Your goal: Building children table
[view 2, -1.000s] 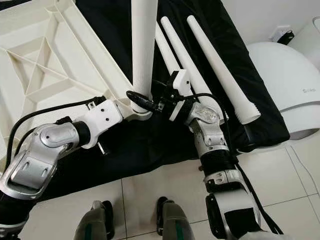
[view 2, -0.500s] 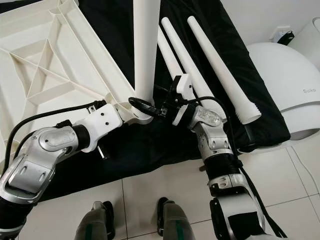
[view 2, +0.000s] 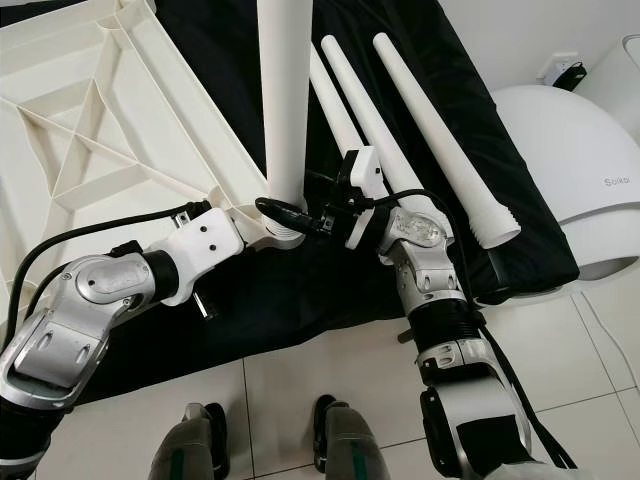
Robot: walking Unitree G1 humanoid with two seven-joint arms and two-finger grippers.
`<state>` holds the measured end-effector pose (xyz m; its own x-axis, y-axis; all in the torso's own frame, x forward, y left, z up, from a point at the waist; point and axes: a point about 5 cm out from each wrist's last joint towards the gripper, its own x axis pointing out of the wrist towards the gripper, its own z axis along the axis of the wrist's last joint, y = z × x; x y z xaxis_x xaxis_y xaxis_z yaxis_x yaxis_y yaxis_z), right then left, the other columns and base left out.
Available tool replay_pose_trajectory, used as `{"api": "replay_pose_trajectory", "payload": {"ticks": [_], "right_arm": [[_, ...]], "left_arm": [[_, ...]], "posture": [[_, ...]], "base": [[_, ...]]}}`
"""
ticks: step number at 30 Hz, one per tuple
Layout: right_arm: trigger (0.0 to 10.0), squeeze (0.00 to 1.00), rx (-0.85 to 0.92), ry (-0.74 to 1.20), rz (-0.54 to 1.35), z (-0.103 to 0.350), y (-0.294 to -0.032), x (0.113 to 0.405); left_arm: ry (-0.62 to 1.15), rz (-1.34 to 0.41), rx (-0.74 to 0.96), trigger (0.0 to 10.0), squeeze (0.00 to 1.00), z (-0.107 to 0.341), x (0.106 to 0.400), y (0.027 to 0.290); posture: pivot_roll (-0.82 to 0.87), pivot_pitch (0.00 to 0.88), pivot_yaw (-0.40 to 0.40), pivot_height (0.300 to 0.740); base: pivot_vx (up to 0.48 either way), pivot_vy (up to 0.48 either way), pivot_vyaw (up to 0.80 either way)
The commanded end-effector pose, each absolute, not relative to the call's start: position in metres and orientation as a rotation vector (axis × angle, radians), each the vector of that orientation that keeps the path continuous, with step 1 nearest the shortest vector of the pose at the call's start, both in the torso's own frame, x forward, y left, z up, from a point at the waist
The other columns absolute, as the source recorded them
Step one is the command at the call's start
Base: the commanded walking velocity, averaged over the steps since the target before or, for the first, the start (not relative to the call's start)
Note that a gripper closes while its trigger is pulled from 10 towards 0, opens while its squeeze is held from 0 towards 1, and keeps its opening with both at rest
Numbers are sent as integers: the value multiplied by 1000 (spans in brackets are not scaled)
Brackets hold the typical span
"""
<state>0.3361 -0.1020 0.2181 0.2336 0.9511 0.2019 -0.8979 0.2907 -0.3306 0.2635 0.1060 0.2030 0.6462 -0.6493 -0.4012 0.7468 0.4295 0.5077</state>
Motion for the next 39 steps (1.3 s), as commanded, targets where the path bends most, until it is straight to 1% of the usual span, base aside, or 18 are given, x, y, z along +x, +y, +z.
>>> {"api": "replay_pose_trajectory", "payload": {"ticks": [1, 17, 32, 39], "right_arm": [[10000, 0, -142, -271, 1326, 192, -99, 334], [10000, 0, -147, -275, 1326, 190, -98, 335], [10000, 0, -107, -294, 1238, 188, -107, 331], [10000, 0, -92, -316, 1193, 188, -109, 326]], "left_arm": [[293, -905, 712, 10000, 0, 176, 258, 109], [287, -904, 715, 10000, 0, 177, 258, 108], [278, -894, 712, 10000, 0, 178, 260, 108], [277, -890, 709, 10000, 0, 179, 261, 108]], "posture": [[82, 288, -39, 740], [86, 272, -37, 740], [73, 280, -34, 740], [64, 286, -31, 740]], "base": [[0, 0, 0], [0, 0, 0], [0, 0, 0], [0, 0, 0]]}}
